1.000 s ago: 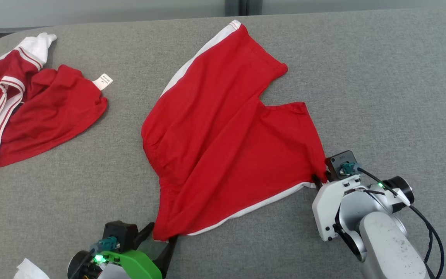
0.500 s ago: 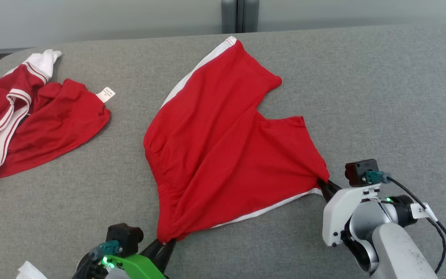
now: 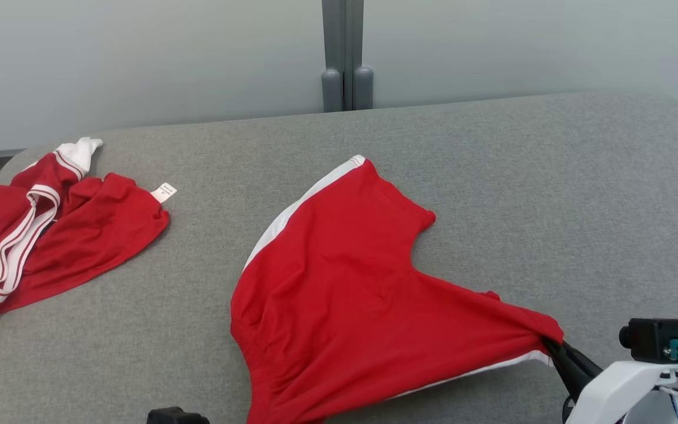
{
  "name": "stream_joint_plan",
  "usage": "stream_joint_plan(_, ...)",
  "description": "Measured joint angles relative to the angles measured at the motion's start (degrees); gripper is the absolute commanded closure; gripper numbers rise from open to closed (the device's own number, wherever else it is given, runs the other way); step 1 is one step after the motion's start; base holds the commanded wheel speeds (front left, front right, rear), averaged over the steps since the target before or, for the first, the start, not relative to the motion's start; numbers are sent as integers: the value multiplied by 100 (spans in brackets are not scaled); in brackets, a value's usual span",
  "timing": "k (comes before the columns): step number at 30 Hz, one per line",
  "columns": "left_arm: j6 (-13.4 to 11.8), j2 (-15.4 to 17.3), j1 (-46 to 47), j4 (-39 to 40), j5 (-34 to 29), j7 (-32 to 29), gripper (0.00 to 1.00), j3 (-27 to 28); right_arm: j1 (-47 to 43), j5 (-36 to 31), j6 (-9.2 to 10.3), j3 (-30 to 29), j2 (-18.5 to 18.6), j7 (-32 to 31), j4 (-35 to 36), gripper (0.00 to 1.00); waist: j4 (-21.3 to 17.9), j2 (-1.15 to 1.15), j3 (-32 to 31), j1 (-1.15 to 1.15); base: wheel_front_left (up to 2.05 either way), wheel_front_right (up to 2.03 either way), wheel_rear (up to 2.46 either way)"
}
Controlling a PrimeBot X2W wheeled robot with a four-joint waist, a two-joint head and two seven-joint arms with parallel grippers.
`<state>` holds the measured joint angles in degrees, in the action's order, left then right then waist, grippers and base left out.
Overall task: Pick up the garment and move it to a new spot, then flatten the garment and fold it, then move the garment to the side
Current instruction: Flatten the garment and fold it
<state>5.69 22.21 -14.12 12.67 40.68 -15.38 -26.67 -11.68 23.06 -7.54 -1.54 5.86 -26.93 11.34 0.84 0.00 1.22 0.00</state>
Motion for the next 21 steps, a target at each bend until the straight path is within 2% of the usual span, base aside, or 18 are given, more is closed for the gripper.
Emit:
stream_joint_plan(5,-37,-20,-267,354,476,-29,100,108,-213,90,0,-156,-71,-210,483,100,-104,0,-4,0,0,0,0)
stream_joint_plan(9,40,-168,-68,528,1100,-131,100,187,424,12,2,-14,-152,-348,482,100,-110,0,204,0,0,0,0)
stream_joint_plan(15,134,-356,878,461,1831,-339,100,285,1977,-238,2,232,-146,-824,-178,100,15,0,649,0,0,0,0)
stream_joint_plan(21,145,-581,1914,-90,2321,-363,100,493,3833,-483,2,285,-49,-1366,-1235,100,346,0,1237,0,0,0,0)
